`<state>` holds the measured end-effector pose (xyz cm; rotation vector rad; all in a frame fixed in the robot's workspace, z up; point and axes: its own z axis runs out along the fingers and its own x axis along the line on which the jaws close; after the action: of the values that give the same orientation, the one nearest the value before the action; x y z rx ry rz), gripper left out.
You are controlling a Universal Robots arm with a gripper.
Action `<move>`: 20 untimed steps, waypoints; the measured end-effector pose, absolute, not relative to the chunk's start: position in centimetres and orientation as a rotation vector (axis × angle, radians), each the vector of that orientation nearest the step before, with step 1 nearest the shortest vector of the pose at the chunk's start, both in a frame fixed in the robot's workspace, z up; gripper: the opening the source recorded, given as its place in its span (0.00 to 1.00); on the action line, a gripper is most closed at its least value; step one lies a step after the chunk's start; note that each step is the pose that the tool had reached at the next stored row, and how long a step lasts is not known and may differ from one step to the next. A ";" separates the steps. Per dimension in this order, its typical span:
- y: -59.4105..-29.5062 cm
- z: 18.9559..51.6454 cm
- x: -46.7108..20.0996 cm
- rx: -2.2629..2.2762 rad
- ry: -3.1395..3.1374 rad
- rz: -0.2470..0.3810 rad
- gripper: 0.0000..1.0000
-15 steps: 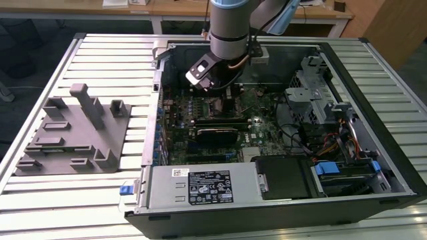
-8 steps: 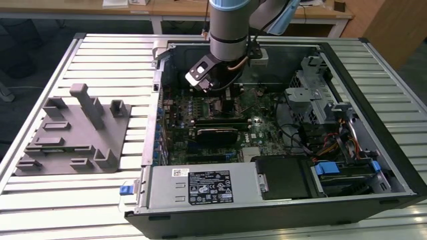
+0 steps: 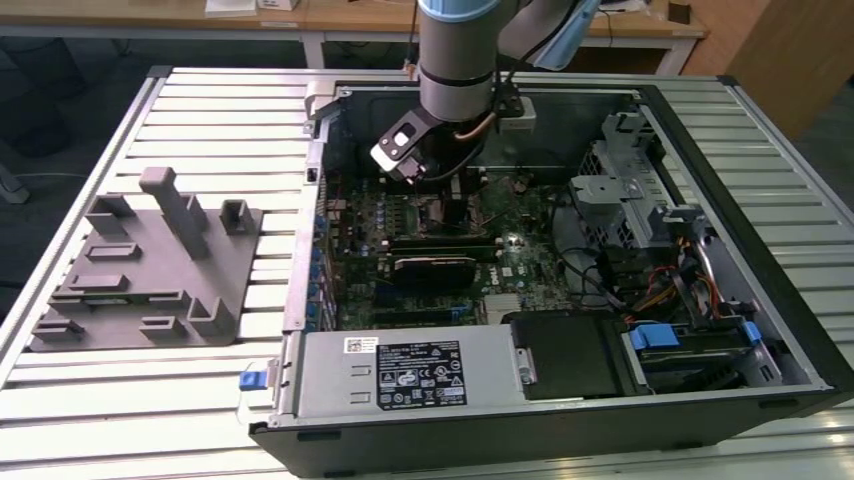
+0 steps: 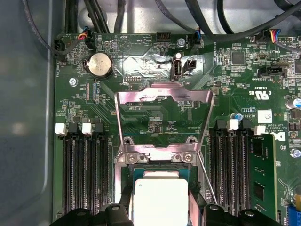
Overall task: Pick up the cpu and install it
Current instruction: 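Place the cpu into insertion slot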
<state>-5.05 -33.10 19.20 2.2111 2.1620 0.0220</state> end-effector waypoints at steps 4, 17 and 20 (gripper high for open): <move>-33.0 19.1 -5.1 2.211 2.162 0.021 0.55; -33.0 19.0 -5.1 2.207 2.166 0.022 0.67; -33.0 19.0 -5.1 2.204 2.171 0.023 0.67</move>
<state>-5.05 -33.02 19.04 2.2039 2.1706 0.0233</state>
